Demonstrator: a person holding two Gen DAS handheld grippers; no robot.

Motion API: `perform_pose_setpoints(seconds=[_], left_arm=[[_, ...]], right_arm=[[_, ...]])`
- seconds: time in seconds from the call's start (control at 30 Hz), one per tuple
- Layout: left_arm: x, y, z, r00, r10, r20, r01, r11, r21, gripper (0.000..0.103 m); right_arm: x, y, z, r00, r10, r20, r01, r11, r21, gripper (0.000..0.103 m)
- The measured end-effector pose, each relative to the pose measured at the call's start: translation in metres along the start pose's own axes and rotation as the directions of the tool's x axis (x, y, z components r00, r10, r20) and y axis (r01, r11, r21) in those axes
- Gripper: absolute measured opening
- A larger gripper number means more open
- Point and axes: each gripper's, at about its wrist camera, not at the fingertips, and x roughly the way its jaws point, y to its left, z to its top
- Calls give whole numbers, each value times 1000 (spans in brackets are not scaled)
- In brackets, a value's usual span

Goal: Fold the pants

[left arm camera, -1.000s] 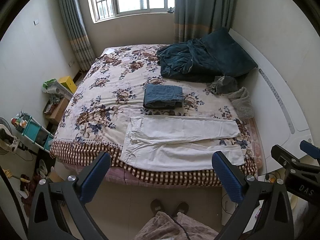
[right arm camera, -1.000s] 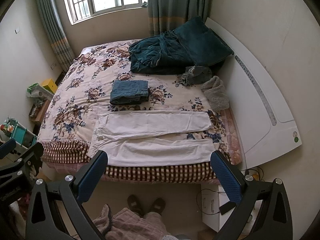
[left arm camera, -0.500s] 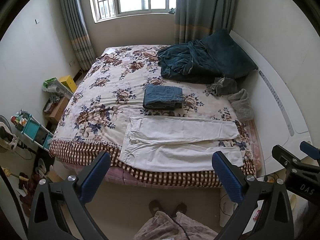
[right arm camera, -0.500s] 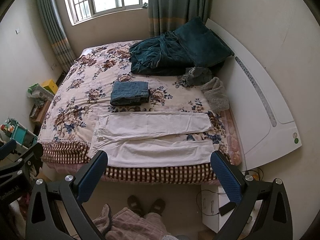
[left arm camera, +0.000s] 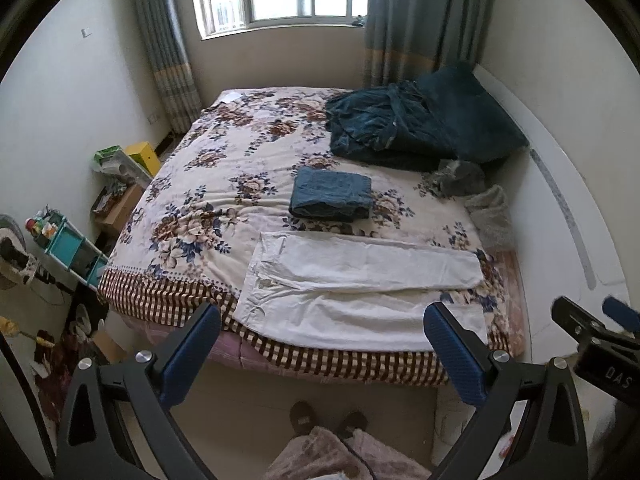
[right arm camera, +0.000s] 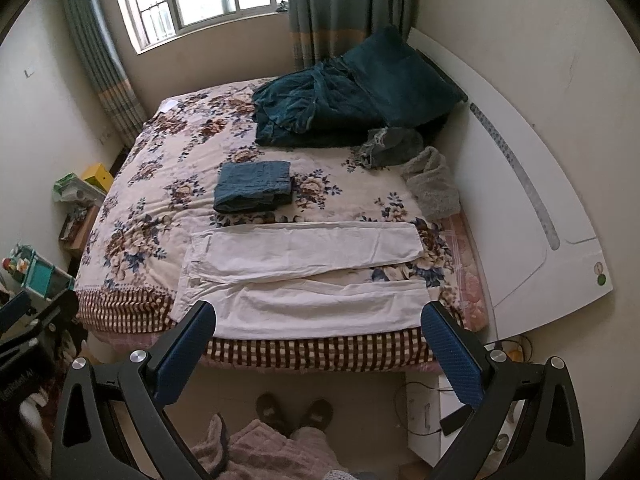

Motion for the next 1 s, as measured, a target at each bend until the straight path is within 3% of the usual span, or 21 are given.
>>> perform_pose_setpoints(seconds=[0.23,0.53,0.87,1.0], left_arm=[[59,-14,4,997,70,-7,-71,996,-47,103],[163,-32,17,989,100,-111,-102,995,-14,103],[300,-53,70,973,88,-213,-75,995,69,103],[363,-57,96,964,118,-239,-92,989,117,103]], right_arm=[[85,-32,11,998,-31,-47,32,999,31,103],[215,-56,28,989,-68,-131,81,993,90,103],[376,-65,79,969,-97,-228,137,976,167,103],[444,-72,101,956,-97,-277,156,968,198,103]])
